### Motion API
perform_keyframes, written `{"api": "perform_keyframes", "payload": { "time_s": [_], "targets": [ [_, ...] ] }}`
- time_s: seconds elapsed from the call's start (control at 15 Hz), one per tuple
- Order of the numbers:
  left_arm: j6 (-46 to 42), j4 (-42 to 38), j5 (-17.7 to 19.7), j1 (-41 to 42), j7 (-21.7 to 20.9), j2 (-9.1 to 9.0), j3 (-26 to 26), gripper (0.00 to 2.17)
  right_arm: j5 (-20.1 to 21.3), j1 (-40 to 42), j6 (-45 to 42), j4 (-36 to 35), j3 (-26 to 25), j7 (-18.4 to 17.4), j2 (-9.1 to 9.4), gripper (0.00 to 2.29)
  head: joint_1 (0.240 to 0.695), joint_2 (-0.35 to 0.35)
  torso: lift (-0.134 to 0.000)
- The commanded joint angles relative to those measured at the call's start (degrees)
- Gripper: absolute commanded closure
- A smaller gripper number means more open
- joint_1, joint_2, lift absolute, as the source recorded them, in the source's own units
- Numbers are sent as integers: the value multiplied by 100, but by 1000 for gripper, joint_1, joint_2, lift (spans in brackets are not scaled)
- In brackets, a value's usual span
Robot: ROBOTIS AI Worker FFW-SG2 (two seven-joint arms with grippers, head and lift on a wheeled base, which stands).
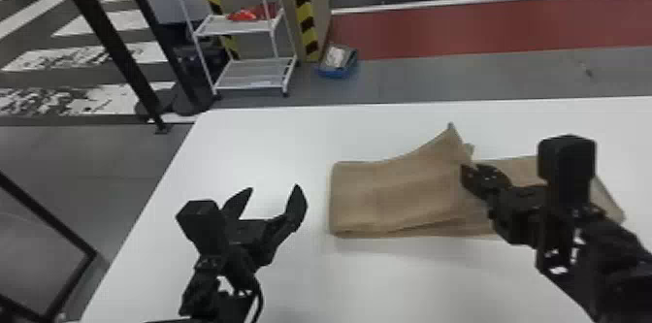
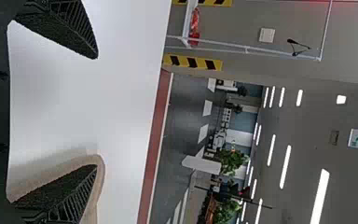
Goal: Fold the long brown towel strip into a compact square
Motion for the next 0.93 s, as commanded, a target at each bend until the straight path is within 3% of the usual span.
{"api": "perform_keyframes", "payload": {
  "time_s": [0.0, 0.33, 0.53, 0.67, 0.73, 0.8, 0.87],
  "targets": [
    [-145, 7, 36, 24, 0, -15, 61, 33, -399, 363, 364, -840, -724, 18, -17, 1146, 695, 214, -126],
    [-339, 121, 71, 24, 0, -15, 34, 26, -531, 327, 382, -435, -1172, 115, -35, 1146, 695, 127, -126],
    [-339, 33, 71, 103, 0, -15, 105, 29, -1058, 178, 1014, -910, -2016, 176, -123, 1146, 695, 107, -126],
    [-339, 42, 71, 112, -9, -15, 96, 29, -1128, -7, 1155, -752, -2253, 176, -219, 1136, 695, 58, -126],
    [-321, 42, 71, 112, -18, -15, 61, 33, -1111, -156, 1419, -470, -2270, 264, -272, 863, 695, 41, -126],
    [-321, 33, 71, 121, -35, -15, 34, 36, -1084, -244, 1612, -286, -2279, 299, -281, 235, 695, 28, -126],
    [-321, 33, 71, 130, -62, -15, 17, 39, -1076, -288, 1665, -163, -2306, 308, -281, -1, 695, 19, -126]
  ]
}}
